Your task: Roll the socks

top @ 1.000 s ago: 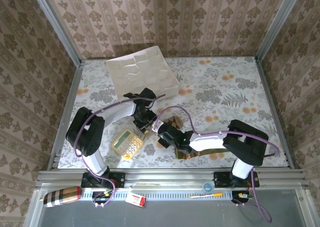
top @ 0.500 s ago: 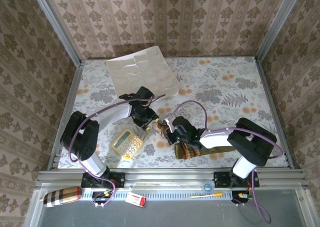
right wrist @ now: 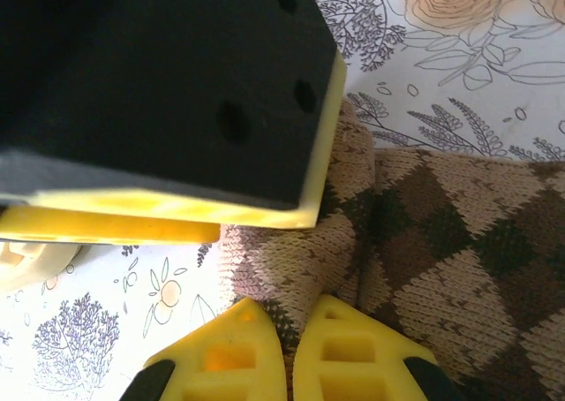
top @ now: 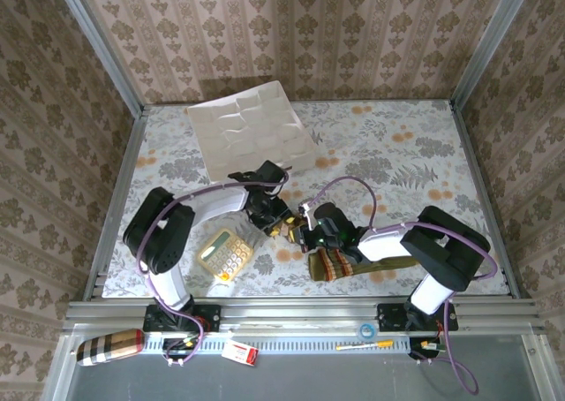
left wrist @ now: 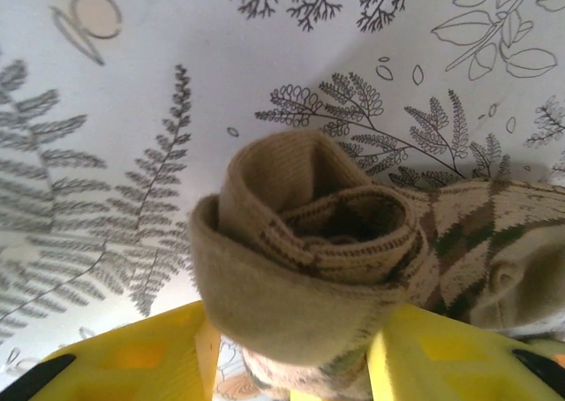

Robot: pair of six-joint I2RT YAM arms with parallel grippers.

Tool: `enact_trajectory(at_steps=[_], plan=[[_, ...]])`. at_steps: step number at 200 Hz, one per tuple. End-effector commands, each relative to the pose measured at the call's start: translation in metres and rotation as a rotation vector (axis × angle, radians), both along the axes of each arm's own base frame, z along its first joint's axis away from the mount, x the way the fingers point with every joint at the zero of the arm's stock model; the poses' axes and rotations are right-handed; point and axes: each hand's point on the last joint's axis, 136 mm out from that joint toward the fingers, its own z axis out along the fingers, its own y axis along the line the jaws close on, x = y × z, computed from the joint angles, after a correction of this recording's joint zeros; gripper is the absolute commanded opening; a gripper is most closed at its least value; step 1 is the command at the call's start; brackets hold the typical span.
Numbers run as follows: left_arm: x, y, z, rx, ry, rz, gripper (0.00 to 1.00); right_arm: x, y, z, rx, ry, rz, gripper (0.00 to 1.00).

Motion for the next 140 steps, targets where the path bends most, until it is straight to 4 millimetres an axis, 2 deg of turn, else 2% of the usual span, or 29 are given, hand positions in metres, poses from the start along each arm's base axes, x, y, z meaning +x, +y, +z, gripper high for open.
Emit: enact_trajectory(at_steps=[1, 24, 40, 51, 72, 77, 96, 108, 124, 140], plan=[[-0.013, -0.003, -0.014, 0.028, 0.042, -0.060, 0.45, -0.070, -0.092, -0.101, -0.372, 0.363, -0.085, 0.00], [-0.022, -0.002, -0.027, 0.071, 0.085, -0.095, 0.43, -0.068, -0.094, -0.103, -0.381, 0.365, -0.097, 0.00], [-0.033, 0.001, -0.038, 0.100, 0.130, -0.113, 0.37, -0.065, -0.095, -0.103, -0.386, 0.357, -0.107, 0.00], [-0.038, 0.004, -0.044, 0.113, 0.154, -0.116, 0.28, -0.061, -0.095, -0.102, -0.386, 0.346, -0.114, 0.00], [-0.040, 0.016, -0.050, 0.143, 0.180, -0.096, 0.03, -0.052, -0.090, -0.100, -0.402, 0.317, -0.092, 0.00], [-0.039, 0.020, -0.050, 0.149, 0.184, -0.081, 0.00, -0.050, -0.087, -0.100, -0.410, 0.307, -0.073, 0.00], [-0.030, 0.045, -0.048, 0.176, 0.182, 0.016, 0.00, -0.035, -0.069, -0.096, -0.442, 0.262, 0.033, 0.00], [-0.022, 0.066, -0.042, 0.202, 0.157, 0.101, 0.00, -0.021, -0.050, -0.090, -0.455, 0.212, 0.138, 0.02], [-0.015, 0.091, -0.034, 0.234, 0.121, 0.210, 0.00, 0.000, -0.023, -0.076, -0.470, 0.109, 0.294, 0.06], [-0.010, 0.098, -0.026, 0.232, 0.079, 0.277, 0.00, 0.018, -0.001, -0.053, -0.465, -0.035, 0.412, 0.14]])
